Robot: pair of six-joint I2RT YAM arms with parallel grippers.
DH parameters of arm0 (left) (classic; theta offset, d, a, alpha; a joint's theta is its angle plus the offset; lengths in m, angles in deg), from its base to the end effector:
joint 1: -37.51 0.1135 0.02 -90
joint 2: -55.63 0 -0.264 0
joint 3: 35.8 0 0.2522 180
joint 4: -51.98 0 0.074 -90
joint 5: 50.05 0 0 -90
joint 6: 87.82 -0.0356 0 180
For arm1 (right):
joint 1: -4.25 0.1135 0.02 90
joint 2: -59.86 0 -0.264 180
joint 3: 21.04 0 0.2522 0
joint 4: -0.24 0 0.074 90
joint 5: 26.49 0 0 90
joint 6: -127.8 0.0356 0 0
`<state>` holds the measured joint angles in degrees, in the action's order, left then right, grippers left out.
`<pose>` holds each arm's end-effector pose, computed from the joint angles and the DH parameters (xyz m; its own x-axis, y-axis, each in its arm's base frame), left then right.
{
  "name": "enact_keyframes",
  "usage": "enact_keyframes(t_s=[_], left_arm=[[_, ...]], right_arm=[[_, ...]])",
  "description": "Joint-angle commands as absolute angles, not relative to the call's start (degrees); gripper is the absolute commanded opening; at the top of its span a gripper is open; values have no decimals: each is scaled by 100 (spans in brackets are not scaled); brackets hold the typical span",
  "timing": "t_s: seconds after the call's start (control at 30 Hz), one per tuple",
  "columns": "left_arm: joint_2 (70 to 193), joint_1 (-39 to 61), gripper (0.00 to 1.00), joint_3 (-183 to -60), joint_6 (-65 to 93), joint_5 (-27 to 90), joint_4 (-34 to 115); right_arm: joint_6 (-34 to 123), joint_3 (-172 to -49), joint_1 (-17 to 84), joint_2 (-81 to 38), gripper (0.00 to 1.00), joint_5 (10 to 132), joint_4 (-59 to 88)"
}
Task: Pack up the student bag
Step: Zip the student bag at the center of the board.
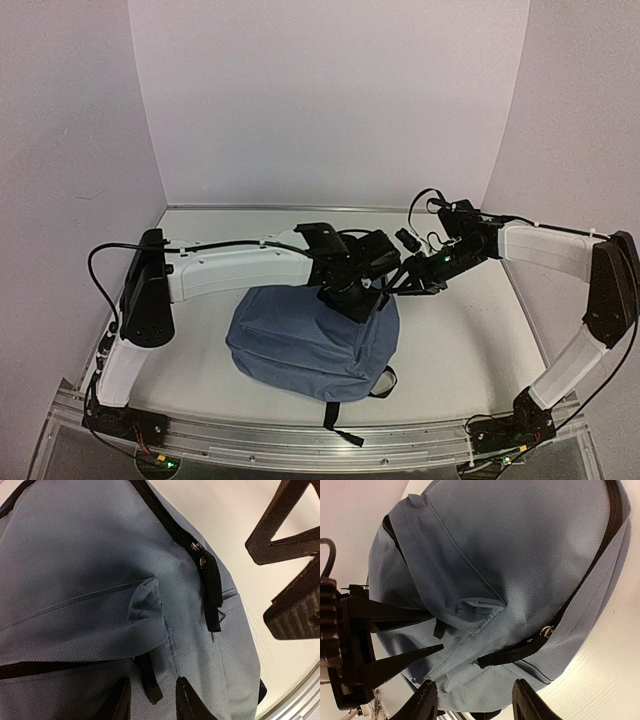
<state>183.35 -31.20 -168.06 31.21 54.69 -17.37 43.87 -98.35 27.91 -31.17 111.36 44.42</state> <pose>0.1824 -0.4431 0.2442 -0.7055 0.5179 -0.4839 0.5941 0.8044 -0.0052 0.2841 0.1533 0.2347 -0.8382 -0.2898 -0.4620 -0.5446 0.4899 0.6807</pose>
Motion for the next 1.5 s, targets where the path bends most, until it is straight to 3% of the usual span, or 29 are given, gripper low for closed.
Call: enact_keyframes(t_s=[0.0, 0.4, 0.77, 1.13, 1.47], left_arm=[[18421, -3138, 31, -17034, 3137, 5411, -1797], [18824, -3130, 26, -17252, 3152, 5576, -1956], [18630, -3129, 1, -17130, 3315, 5996, -1968], [17305, -3115, 0, -16039, 3360, 5340, -949], [16590, -2643, 0, -14926, 3527, 4182, 41]], right_arm=[[4378, -9740, 2788, -2908, 51, 11083, 4335], [4394, -9747, 2784, -2952, 51, 11062, 4326], [4393, -9703, 2786, -2925, 51, 11060, 4310], [4861, -9228, 2795, -2668, 53, 11358, 3420], [5119, -9323, 3089, -3163, 54, 11912, 3139]])
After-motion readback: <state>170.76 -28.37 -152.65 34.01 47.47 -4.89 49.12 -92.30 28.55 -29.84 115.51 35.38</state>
